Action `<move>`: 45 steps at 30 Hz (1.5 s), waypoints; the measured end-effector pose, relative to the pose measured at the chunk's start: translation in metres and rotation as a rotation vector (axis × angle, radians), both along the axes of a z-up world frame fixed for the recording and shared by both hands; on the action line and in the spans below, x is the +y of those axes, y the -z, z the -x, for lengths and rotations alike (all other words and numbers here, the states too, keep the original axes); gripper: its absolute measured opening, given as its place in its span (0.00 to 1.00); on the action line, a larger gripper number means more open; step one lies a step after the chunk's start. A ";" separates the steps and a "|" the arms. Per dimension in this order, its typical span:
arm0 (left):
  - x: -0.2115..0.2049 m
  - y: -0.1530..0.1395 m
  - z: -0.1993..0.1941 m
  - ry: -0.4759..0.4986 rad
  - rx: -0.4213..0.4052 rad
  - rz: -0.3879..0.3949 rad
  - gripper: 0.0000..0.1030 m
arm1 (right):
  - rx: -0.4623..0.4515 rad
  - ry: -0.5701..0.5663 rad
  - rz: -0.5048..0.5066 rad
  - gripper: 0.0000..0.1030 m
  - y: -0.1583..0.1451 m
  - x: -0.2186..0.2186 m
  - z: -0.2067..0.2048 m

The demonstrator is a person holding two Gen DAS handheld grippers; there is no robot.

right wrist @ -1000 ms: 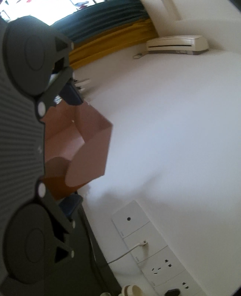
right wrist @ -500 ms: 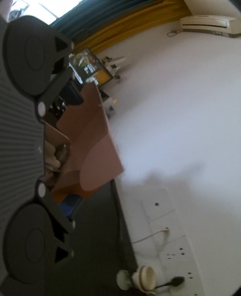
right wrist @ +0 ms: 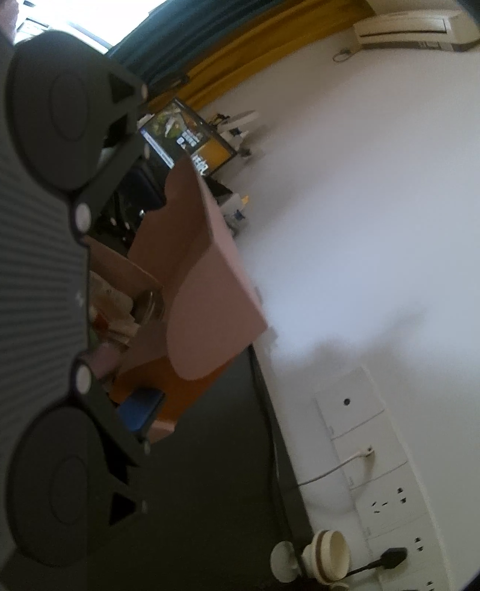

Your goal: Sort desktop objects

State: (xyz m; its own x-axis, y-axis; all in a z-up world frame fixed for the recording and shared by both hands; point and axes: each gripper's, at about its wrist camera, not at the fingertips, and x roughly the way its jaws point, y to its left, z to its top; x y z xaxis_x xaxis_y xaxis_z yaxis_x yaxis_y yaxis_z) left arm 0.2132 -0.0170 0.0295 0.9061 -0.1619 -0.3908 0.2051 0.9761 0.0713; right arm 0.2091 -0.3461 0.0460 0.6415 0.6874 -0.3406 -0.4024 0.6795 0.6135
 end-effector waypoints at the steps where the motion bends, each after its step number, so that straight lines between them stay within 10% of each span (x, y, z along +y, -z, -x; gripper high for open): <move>1: 0.000 0.000 0.000 -0.003 -0.003 0.001 1.00 | -0.005 0.006 -0.003 0.99 0.001 0.000 0.000; 23: 0.003 -0.001 0.001 -0.035 0.016 0.026 1.00 | 0.067 0.031 0.026 0.99 0.017 0.002 -0.011; 34: 0.010 -0.030 0.043 -0.010 -0.238 0.071 1.00 | -0.083 0.034 -0.041 0.99 -0.013 -0.019 0.018; 45: 0.022 -0.042 0.096 0.256 -0.515 0.254 1.00 | -0.045 -0.019 -0.127 0.99 -0.010 -0.020 0.011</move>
